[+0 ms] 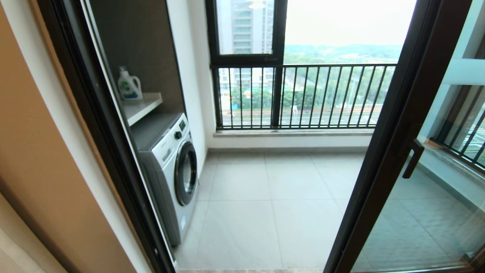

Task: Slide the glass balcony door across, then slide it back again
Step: Close the slid door

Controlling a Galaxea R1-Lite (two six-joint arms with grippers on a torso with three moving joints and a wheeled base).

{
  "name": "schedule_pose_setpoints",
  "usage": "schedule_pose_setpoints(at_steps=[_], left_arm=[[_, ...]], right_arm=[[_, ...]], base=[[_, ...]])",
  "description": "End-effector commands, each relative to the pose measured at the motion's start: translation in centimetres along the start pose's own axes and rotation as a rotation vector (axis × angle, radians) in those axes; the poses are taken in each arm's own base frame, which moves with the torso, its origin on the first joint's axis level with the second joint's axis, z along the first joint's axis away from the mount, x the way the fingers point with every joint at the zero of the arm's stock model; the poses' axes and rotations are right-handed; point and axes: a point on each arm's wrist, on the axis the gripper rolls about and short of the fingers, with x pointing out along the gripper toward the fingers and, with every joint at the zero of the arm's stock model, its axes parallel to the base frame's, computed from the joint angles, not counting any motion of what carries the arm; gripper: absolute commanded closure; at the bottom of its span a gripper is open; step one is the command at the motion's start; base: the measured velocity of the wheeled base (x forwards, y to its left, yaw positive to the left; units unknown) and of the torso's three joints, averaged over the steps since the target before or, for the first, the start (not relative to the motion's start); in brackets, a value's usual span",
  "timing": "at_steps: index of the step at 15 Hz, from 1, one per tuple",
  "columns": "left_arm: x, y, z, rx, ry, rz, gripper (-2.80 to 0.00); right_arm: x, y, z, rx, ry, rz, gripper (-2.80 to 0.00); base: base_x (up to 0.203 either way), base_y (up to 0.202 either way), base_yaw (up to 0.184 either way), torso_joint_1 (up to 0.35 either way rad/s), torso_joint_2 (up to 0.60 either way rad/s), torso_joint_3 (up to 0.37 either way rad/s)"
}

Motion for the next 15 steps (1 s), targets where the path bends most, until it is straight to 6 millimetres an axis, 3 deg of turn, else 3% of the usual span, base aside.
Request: schedule_pose_setpoints(at_steps=[1,9,12,15], left_arm=[[0.0,0.0,0.0,0.0,0.003,0.0,0.0],[0.0,0.0,0.0,0.0,0.003,0.0,0.0],[0.0,0.0,0.0,0.0,0.003,0.0,0.0],[0.0,0.0,0.0,0.0,0.003,0.0,0.0]], right_arm=[[0.1,0.0,-0.3,0.001,0.012,0.0,0.0],[-0.1,0.0,0.4,-0.009,-0.012,-0.011,0.0],[-0.8,0.1,6.1,0.021,-0.072,-0.025,0.0],[1.3,0.4,11.2,0.018,-0.008,-0.012,0.0]], base=[[0.0,0.0,0.0,0.0,0.0,0.0],[0.0,0.0,0.0,0.0,0.0,0.0],[0.0,0.0,0.0,0.0,0.0,0.0],[0.0,0.0,0.0,0.0,0.0,0.0]])
